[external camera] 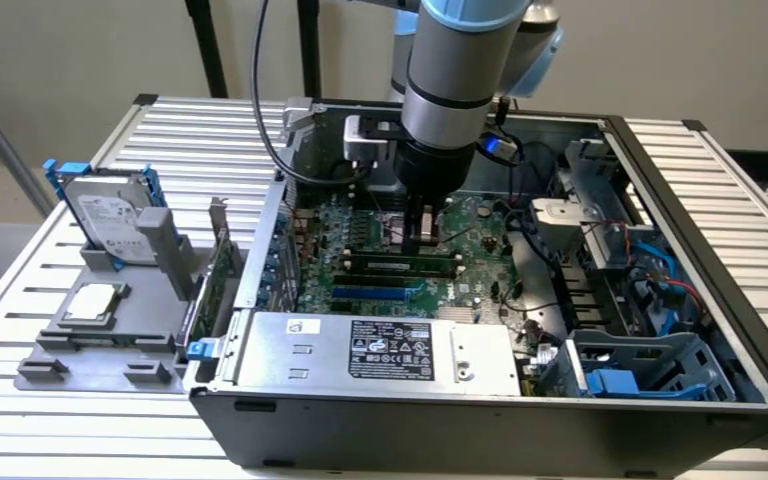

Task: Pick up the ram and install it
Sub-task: 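Insert the ram into the slot, then press down the ram until it locks into place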

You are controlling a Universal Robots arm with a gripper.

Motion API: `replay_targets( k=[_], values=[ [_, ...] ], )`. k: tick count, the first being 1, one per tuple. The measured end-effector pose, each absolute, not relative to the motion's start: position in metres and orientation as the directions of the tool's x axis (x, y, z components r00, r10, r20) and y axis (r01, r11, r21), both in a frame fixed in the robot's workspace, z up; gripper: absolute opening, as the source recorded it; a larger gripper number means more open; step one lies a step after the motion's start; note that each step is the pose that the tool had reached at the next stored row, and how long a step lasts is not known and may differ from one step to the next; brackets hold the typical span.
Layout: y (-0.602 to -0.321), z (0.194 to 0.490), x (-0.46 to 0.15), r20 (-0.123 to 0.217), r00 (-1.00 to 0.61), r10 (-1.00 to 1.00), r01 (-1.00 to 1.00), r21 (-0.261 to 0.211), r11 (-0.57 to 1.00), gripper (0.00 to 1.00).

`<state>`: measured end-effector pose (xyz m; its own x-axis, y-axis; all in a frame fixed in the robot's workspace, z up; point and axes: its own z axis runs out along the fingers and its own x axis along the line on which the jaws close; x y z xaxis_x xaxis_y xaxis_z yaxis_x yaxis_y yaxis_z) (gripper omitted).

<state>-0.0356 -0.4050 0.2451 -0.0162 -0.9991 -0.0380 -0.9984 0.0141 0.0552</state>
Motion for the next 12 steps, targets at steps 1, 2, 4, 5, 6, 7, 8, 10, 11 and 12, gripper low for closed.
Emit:
replay_targets(
  k=[1,2,4,5,6,7,8,10,11,12],
  values=[
    [-0.4050,0.2451,-0.0356,-0.038,-0.016,-0.999,-0.998,0.055,0.014,0.11],
    [-0.4050,0.2451,-0.0356,-0.038,-0.016,-0.999,-0.998,0.055,0.014,0.11],
    [-0.4050,0.2451,-0.0356,-0.038,-0.016,-0.999,-0.998,0.055,0.014,0.11],
    [-0.4050,0.2451,-0.0356,-0.038,-0.016,-0.999,-0.998,0.055,0.014,0.11],
    [-0.4050,0.2451,-0.0356,-0.038,-0.016,-0.999,-0.998,0.055,0.014,0.11],
    [-0.4050,0.2450,-0.0356,-0.038,-0.016,-0.999,-0.998,0.055,0.014,0.11],
    [-0.4050,0.2450,-0.0356,-0.038,-0.016,-0.999,-0.998,0.055,0.014,0.11],
    [-0.4050,0.2451,-0.0356,-0.038,-0.016,-0.999,-0.998,0.055,0.014,0.11],
    [-0.4050,0.2450,-0.0356,-0.038,-0.016,-0.999,-0.998,0.055,0.014,0.11],
    [-0.4050,0.2451,-0.0356,-0.038,-0.016,-0.999,-0.998,0.055,0.014,0.11]
  ],
)
